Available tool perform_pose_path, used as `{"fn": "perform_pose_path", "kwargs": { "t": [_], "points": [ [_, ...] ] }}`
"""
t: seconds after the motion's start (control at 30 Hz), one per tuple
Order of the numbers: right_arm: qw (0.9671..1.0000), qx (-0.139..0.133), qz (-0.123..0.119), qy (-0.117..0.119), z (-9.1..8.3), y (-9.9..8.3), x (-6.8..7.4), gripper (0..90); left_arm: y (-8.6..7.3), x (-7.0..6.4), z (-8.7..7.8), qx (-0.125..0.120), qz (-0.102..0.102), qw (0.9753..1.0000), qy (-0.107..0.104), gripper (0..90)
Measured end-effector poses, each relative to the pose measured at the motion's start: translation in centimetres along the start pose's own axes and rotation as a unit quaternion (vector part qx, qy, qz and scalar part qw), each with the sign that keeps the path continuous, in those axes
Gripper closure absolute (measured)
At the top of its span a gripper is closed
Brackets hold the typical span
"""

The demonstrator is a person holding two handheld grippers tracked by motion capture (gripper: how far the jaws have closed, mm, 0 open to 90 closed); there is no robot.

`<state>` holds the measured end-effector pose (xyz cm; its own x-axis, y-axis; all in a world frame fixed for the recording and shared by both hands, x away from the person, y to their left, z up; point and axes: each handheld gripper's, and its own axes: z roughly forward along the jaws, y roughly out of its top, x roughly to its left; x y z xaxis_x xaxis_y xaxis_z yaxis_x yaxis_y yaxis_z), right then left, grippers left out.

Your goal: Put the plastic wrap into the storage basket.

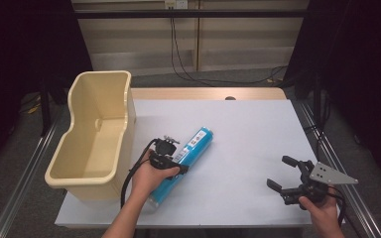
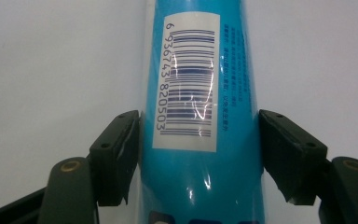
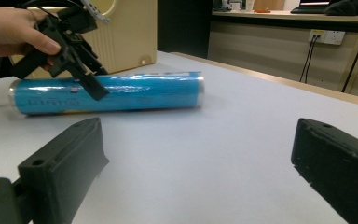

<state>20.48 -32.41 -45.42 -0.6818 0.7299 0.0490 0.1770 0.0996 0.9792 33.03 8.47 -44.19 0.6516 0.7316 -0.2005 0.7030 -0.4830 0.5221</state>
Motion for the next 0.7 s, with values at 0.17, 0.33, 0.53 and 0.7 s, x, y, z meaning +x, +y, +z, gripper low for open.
{"fn": "perform_pose_path", "kwargs": {
  "t": [0.17,0.33,0.53,0.7],
  "points": [
    [1.0000,0.002,0.000,0.001,0.2,0.0,0.0,2.1,-0.6,0.1,-0.5,0.005,0.001,1.0000,0.003,32.0],
    [1.0000,0.002,0.000,0.001,0.2,0.0,0.1,2.1,1.0,-0.1,0.0,0.039,0.007,0.9992,0.005,30.1],
    [1.0000,0.003,0.000,0.003,0.2,-0.1,-0.1,2.1,3.1,-0.3,1.5,0.069,0.012,0.9975,0.014,25.0],
    [1.0000,0.002,0.000,0.003,0.1,-0.1,-0.2,2.1,3.8,-0.3,3.2,0.108,0.018,0.9938,0.020,27.0]
  ]
}}
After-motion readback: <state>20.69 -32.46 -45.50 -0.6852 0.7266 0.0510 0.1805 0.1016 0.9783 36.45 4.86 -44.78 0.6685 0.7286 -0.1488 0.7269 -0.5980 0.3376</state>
